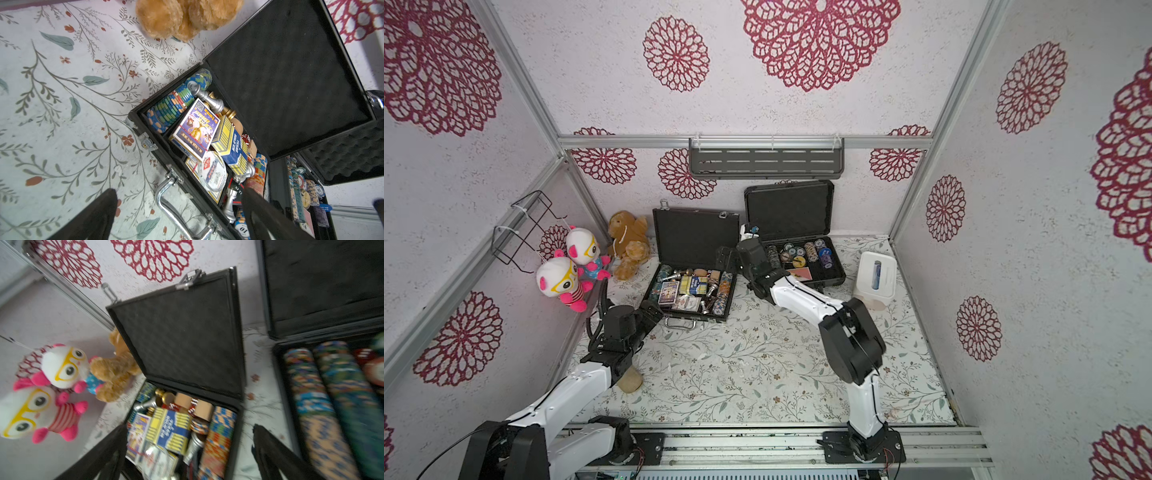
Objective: Open the poker set cases
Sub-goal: Open the case lid on the poker set case, then reset both arms
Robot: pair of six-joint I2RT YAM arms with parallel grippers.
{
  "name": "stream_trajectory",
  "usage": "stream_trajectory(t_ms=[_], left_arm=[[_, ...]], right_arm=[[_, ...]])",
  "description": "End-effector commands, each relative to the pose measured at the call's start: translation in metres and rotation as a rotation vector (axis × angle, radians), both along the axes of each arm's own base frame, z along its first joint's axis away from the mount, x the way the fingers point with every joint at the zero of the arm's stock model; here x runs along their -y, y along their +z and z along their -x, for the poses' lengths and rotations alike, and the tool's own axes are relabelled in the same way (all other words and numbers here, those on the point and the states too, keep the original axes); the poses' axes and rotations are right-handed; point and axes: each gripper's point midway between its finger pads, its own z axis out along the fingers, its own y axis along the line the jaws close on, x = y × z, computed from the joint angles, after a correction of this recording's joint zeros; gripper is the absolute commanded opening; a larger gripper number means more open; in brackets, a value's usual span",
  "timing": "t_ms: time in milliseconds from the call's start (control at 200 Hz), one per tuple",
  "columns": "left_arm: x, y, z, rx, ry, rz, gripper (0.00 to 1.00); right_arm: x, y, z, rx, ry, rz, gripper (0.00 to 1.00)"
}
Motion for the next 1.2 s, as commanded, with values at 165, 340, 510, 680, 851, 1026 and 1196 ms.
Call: stream_trajectory(t_ms=[165, 340, 510, 680, 851, 1026, 1196], left_arm=[[0.011, 0.008, -0.016, 0.002, -0.062, 0.019, 0.97], [0.013, 0.004, -0.018, -0.01, -0.068, 0.031, 0.97], [0.013, -0.008, -0.021, -0.07, -0.062, 0.026, 0.97], [0.015, -0.014, -0.026, -0.133, -0.072, 0.027, 0.97], [0.011, -0.015, -0.025, -0.178, -0.064, -0.007, 0.97], [0.009, -0.007, -0.023, -0.173, -0.057, -0.023, 0.97], [0.01, 0.011, -0.022, -0.033, -0.044, -0.009, 0.97]], right_arm=[[0.2, -0.02, 0.039, 0.041, -0.478, 0.5, 0.98], [0.291, -0.053, 0.071, 0.05, -0.717, 0.504, 0.98], [0.33, -0.079, 0.093, 0.068, -0.774, 0.543, 0.98], [0.351, -0.072, 0.083, 0.131, -0.788, 0.681, 0.98], [0.364, -0.093, 0.076, 0.179, -0.759, 0.64, 0.98], [0.372, -0.112, 0.076, 0.206, -0.687, 0.522, 0.99], [0.379, -0.118, 0.093, 0.267, -0.649, 0.398, 0.99]])
